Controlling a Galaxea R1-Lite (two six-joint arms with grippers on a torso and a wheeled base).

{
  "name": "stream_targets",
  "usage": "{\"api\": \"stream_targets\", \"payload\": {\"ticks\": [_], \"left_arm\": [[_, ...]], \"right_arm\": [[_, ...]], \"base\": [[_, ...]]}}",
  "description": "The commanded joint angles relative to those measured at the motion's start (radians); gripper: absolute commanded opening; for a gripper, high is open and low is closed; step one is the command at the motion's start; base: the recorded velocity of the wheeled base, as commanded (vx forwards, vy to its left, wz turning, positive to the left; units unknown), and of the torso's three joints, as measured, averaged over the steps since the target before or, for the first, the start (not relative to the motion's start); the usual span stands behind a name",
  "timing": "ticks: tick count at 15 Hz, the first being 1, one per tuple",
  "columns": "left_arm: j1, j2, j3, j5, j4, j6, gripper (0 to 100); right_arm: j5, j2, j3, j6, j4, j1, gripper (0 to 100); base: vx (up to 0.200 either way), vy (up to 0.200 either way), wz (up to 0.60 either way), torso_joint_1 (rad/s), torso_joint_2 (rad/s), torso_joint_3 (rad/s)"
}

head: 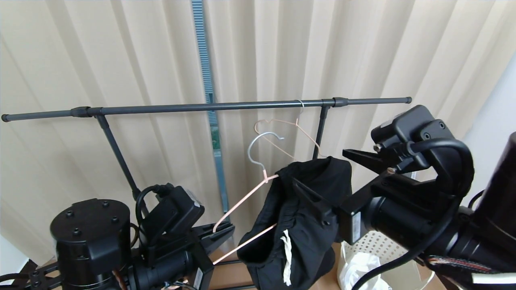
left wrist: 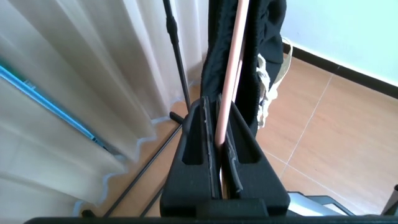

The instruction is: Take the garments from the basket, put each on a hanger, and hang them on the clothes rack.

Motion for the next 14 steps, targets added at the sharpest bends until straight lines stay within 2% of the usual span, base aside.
{"api": "stream_targets", "payload": {"ticks": [1,2,3,4,5,7,8,10,11,12,13,14], "left_arm": [[0.014,-0.045,0.025,-0.006,0.000,0.002,0],[0.034,-0.063,0.050,-0.035,0.000,0.007,0],[0.042,-0.069,0.064,-0.064,0.000,0.014,0],[0.042,-0.069,0.064,-0.064,0.000,0.014,0],[0.046,-0.069,0.079,-0.081,0.000,0.033,0],[0.046,-0.069,0.087,-0.107,0.000,0.051,0],[0.046,-0.069,0.088,-0.123,0.000,0.062,0],[0.042,-0.071,0.094,-0.153,0.000,0.099,0],[0.040,-0.075,0.094,-0.156,0.000,0.110,0],[0.035,-0.086,0.096,-0.158,0.000,0.114,0],[0.029,-0.091,0.096,-0.169,0.000,0.119,0],[0.023,-0.106,0.097,-0.183,0.002,0.128,0]], "right_arm": [[0.092,-0.091,-0.003,-0.036,0.071,-0.084,100],[0.250,-0.134,-0.058,-0.105,0.235,-0.154,100],[0.356,-0.154,-0.110,-0.154,0.358,-0.219,100],[0.356,-0.154,-0.110,-0.154,0.358,-0.219,100],[0.566,-0.150,-0.273,-0.239,0.629,-0.332,100],[0.758,-0.093,-0.423,-0.345,0.869,-0.404,100],[0.822,-0.059,-0.473,-0.417,0.942,-0.438,100],[1.023,0.059,-0.613,-0.662,1.154,-0.531,100],[1.072,0.128,-0.684,-0.797,1.278,-0.542,100],[1.091,0.173,-0.727,-0.891,1.363,-0.547,100],[1.100,0.202,-0.750,-0.951,1.395,-0.547,100],[1.109,0.232,-0.768,-0.958,1.405,-0.547,100]], "base": [[0.000,0.000,0.00,0.000,0.00,0.000],[0.000,0.000,0.00,0.000,0.00,0.000],[0.000,0.000,0.00,0.000,0.00,0.000],[0.000,0.000,0.00,0.000,0.00,0.000],[0.000,0.000,0.00,0.000,0.00,0.000],[0.000,0.000,0.00,0.000,0.00,0.000],[0.000,0.000,0.00,0.000,0.00,0.000],[0.000,0.000,0.00,0.000,0.00,0.000],[0.000,0.000,0.00,0.000,0.00,0.000],[0.000,0.000,0.00,0.000,0.00,0.000],[0.000,0.000,0.00,0.000,0.00,0.000],[0.000,0.000,0.00,0.000,0.00,0.000]]}}
